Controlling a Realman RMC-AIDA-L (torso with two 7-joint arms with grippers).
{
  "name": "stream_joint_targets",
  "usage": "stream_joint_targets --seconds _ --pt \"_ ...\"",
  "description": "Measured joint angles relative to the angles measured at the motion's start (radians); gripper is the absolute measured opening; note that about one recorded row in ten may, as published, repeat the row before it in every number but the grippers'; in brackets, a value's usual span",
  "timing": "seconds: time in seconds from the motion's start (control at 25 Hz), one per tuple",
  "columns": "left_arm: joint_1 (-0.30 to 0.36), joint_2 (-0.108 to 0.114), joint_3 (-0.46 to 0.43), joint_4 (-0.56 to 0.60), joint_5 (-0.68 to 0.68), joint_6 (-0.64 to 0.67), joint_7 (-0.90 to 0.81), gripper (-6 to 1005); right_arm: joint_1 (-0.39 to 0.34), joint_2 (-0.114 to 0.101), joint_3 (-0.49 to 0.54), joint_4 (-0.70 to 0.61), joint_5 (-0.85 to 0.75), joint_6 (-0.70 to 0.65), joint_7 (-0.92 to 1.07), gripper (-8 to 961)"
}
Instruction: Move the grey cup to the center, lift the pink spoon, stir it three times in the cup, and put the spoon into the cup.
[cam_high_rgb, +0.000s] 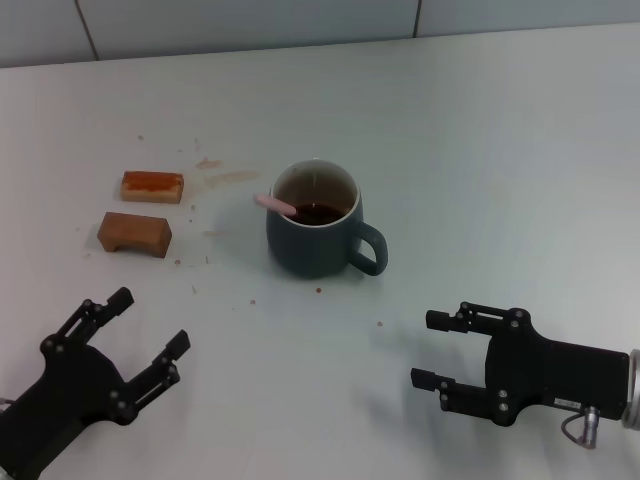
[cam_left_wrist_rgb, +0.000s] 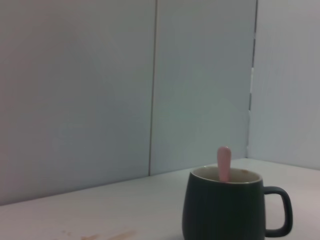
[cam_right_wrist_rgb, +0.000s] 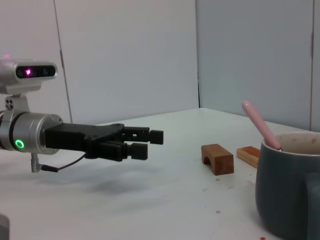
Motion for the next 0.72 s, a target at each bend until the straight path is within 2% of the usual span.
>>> stream_joint_targets --seconds 0.32,0.72 --pt "-0.01 0.002 0.045 0.006 0.005 0.0 -0.01 824 0.004 0.0 0.0 0.0 0.0 0.002 -0.001 675" --pt "-0.01 0.002 0.052 0.008 0.005 -0.006 -0.003 824 0.005 0.0 0.0 0.0 0.0 0.004 -0.001 675"
